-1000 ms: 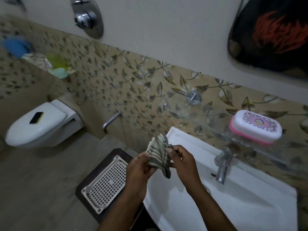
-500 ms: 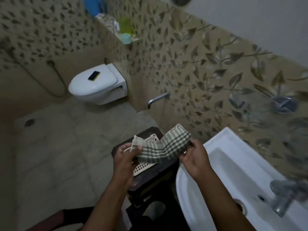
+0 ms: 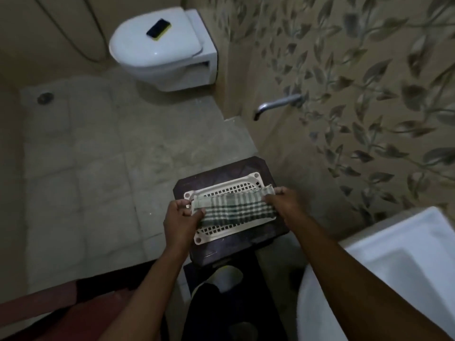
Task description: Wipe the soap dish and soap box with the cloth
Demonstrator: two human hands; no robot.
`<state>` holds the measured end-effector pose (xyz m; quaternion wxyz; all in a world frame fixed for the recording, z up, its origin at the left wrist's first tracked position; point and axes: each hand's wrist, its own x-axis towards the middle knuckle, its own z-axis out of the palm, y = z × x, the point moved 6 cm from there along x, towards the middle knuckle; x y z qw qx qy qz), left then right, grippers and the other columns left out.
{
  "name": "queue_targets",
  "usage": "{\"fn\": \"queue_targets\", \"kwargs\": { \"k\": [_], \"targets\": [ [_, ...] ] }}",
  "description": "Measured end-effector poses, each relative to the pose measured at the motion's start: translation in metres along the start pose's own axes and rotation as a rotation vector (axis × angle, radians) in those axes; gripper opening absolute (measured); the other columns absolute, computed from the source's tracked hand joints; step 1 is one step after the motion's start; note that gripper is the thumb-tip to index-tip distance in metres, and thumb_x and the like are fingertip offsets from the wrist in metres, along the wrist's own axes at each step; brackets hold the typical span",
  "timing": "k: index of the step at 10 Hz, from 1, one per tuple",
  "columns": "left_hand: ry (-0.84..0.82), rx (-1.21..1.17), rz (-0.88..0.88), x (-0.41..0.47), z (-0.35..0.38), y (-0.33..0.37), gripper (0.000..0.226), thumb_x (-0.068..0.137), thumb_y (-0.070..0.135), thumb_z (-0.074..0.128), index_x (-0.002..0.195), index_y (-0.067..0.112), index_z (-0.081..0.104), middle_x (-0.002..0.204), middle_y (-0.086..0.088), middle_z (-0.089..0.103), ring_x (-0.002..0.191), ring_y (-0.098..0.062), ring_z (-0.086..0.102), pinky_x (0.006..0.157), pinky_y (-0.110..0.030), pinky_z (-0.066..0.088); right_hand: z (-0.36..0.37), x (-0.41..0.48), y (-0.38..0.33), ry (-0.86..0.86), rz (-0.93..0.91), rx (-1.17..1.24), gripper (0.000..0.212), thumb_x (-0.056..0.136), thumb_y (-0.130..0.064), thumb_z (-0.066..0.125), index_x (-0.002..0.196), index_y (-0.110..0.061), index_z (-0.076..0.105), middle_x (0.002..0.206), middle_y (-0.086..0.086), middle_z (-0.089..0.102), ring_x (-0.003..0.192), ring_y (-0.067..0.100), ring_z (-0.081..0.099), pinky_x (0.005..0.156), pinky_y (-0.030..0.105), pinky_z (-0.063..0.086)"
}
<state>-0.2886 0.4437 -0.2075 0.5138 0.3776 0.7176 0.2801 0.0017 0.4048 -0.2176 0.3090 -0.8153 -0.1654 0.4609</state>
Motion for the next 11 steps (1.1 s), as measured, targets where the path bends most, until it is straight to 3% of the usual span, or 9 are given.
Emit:
{"fn": "queue_targets", "kwargs": {
  "k": [1, 2, 3, 4, 5, 6, 8, 9, 11],
  "targets": [
    [0.001, 0.100, -0.024, 0.028, 0.015, -0.031, 0.038, 0.069, 0.022, 0.086, 0.091, 0.023, 0.054, 0.074, 0.002, 0.059, 0.071, -0.019, 0.060, 0.077, -0.043, 0.057, 0.017, 0.045, 0.016, 0.041, -0.038, -0.253, 0.029, 0.069, -0.011, 0.078, 0.062, -0.022, 0.052, 0.076, 0.014, 0.069, 0.070, 0.029, 0.068, 0.070, 0.050, 0.059],
    [0.021, 0.205, -0.001, 0.046, 0.030, -0.047, 0.038, 0.073, 0.024, 0.084, 0.096, 0.017, 0.054, 0.075, 0.006, 0.058, 0.074, -0.019, 0.061, 0.074, -0.036, 0.055, 0.031, 0.072, 0.020, 0.038, -0.083, -0.464, 0.019, 0.072, -0.018, 0.077, 0.072, -0.021, 0.059, 0.089, 0.014, 0.068, 0.082, 0.030, 0.067, 0.073, 0.049, 0.059],
    [0.040, 0.304, 0.011, 0.060, 0.041, -0.053, 0.038, 0.075, 0.024, 0.082, 0.098, 0.015, 0.053, 0.073, 0.011, 0.054, 0.076, -0.019, 0.059, 0.070, -0.029, 0.047, 0.047, 0.088, 0.021, 0.020, -0.153, -0.637, 0.018, 0.079, -0.020, 0.072, 0.093, -0.013, 0.064, 0.102, 0.016, 0.068, 0.095, 0.034, 0.065, 0.076, 0.039, 0.053],
    [0.051, 0.407, -0.010, 0.070, 0.048, -0.060, 0.041, 0.075, 0.025, 0.081, 0.102, 0.012, 0.053, 0.079, 0.002, 0.058, 0.081, -0.027, 0.063, 0.069, -0.029, 0.045, 0.055, 0.100, 0.024, 0.084, -0.188, -0.764, 0.018, 0.085, -0.014, 0.064, 0.102, -0.010, 0.066, 0.108, 0.016, 0.068, 0.101, 0.034, 0.065, 0.081, 0.037, 0.052],
    [0.038, 0.549, 0.019, 0.073, 0.053, -0.058, 0.046, 0.078, 0.025, 0.079, 0.110, 0.007, 0.051, 0.092, -0.012, 0.064, 0.090, -0.033, 0.064, 0.069, -0.029, 0.041, 0.061, 0.102, 0.024, 0.130, -0.268, -0.845, 0.015, 0.085, -0.006, 0.058, 0.098, -0.005, 0.065, 0.101, 0.020, 0.068, 0.096, 0.037, 0.066, 0.077, 0.038, 0.053],
    [0.007, 0.680, 0.067, 0.073, 0.056, -0.055, 0.052, 0.082, 0.027, 0.076, 0.118, 0.002, 0.048, 0.104, -0.021, 0.067, 0.095, -0.039, 0.065, 0.072, -0.034, 0.045, 0.063, 0.101, 0.023, 0.165, -0.334, -0.870, 0.013, 0.089, -0.004, 0.053, 0.095, 0.000, 0.064, 0.098, 0.021, 0.068, 0.092, 0.037, 0.066, 0.074, 0.038, 0.052],
    [-0.016, 0.817, 0.166, 0.069, 0.055, -0.041, 0.058, 0.083, 0.026, 0.070, 0.128, 0.003, 0.043, 0.100, -0.023, 0.068, 0.089, -0.041, 0.066, 0.068, -0.037, 0.048, 0.054, 0.088, 0.008, 0.165, -0.341, -0.900, 0.015, 0.090, -0.002, 0.055, 0.098, 0.002, 0.066, 0.100, 0.021, 0.068, 0.094, 0.035, 0.067, 0.073, 0.036, 0.053],
    [-0.040, 0.909, 0.186, 0.058, 0.056, -0.023, 0.052, 0.086, 0.039, 0.067, 0.125, 0.010, 0.049, 0.106, -0.018, 0.069, 0.095, -0.038, 0.066, 0.073, -0.037, 0.050, 0.040, 0.071, 0.000, 0.122, -0.370, -0.832, 0.015, 0.088, -0.006, 0.055, 0.094, 0.000, 0.066, 0.096, 0.021, 0.068, 0.088, 0.035, 0.067, 0.070, 0.036, 0.052],
    [-0.012, 0.941, 0.527, 0.012, 0.065, 0.050, 0.040, 0.094, 0.045, 0.054, 0.121, 0.017, 0.063, 0.102, -0.012, 0.073, 0.096, -0.034, 0.068, 0.073, -0.038, 0.052, -0.010, 0.014, -0.032, 0.226, -0.417, -0.749, 0.028, 0.090, -0.033, 0.060, 0.098, -0.007, 0.066, 0.101, 0.017, 0.068, 0.094, 0.034, 0.065, 0.078, 0.036, 0.051]
  ]
}}
